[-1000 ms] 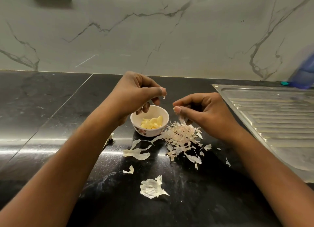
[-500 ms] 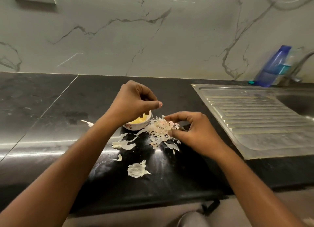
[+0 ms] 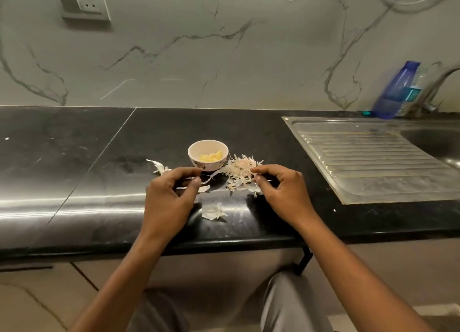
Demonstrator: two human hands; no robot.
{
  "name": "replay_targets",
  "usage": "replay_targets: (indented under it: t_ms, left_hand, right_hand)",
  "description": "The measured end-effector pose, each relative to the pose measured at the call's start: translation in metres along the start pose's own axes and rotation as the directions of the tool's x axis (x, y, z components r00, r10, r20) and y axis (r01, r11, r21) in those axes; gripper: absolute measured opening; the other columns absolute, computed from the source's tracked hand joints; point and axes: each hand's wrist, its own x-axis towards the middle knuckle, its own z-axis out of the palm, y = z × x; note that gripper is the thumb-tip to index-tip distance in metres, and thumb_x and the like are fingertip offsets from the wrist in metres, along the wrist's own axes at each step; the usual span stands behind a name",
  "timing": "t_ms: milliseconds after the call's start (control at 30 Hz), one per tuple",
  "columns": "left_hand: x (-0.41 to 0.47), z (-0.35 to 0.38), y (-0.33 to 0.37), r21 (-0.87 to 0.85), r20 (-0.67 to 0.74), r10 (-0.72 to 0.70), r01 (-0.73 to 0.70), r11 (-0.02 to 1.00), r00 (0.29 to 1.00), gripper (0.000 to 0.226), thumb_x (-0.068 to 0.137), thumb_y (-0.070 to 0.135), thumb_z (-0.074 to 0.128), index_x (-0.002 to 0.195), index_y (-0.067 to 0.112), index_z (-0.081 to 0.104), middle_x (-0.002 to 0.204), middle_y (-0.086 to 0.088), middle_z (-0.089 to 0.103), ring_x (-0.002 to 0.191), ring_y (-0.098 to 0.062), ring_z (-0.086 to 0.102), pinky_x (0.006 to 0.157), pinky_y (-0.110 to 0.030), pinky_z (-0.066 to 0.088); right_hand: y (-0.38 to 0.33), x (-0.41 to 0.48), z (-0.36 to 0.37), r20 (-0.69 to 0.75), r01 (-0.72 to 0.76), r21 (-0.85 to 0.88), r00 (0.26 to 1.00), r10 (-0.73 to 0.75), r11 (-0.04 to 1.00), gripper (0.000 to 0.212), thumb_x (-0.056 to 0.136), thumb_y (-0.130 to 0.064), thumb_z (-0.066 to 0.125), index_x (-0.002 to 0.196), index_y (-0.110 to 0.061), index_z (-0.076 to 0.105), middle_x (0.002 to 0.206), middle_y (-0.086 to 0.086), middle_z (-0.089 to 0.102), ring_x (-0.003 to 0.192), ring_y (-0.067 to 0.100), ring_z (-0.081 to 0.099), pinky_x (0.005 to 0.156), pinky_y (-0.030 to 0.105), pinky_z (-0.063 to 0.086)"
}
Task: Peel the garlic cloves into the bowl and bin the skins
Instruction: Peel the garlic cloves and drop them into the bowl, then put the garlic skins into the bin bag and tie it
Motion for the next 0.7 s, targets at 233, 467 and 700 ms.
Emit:
replay_targets:
  t_ms: [233, 467, 700]
  left_hand:
    - [-0.001, -0.002, -0.002, -0.068, -0.088, -0.081, 0.075, 0.995, 0.993, 0.014, 0.095, 0.011, 0.077, 0.107, 0.017, 0.080, 0.088, 0.007, 0.080, 0.080, -0.009, 0.076, 0.076, -0.025, 0.062]
    - [0.002, 0.003, -0.010, 0.044, -0.029, -0.049, 0.050, 0.998, 0.998, 0.018, 0.091, 0.005, 0.078, 0.104, 0.018, 0.081, 0.098, 0.006, 0.079, 0.085, -0.007, 0.076, 0.072, -0.017, 0.058]
    - [0.005, 0.003, -0.011, -0.014, -0.022, -0.144, 0.143, 0.990, 0.989, 0.022, 0.091, 0.004, 0.079, 0.106, 0.020, 0.080, 0.094, 0.005, 0.079, 0.088, -0.011, 0.075, 0.080, -0.035, 0.066]
  right_hand:
    - [-0.002, 0.001, 0.001, 0.004, 0.003, -0.022, 1.000, -0.003, 1.000, 0.017, 0.095, -0.011, 0.078, 0.108, -0.020, 0.083, 0.100, -0.016, 0.078, 0.092, -0.003, 0.073, 0.084, 0.013, 0.057]
    - [0.000, 0.001, 0.000, 0.010, -0.020, 0.027, 1.000, 0.020, 0.999, 0.019, 0.095, -0.012, 0.079, 0.110, -0.024, 0.083, 0.099, -0.019, 0.078, 0.094, -0.005, 0.073, 0.086, 0.011, 0.056]
    - [0.002, 0.002, 0.001, -0.006, -0.003, 0.031, 1.000, 0.004, 1.000, 0.019, 0.094, -0.018, 0.081, 0.112, -0.026, 0.083, 0.102, -0.019, 0.079, 0.097, -0.006, 0.073, 0.091, 0.016, 0.058]
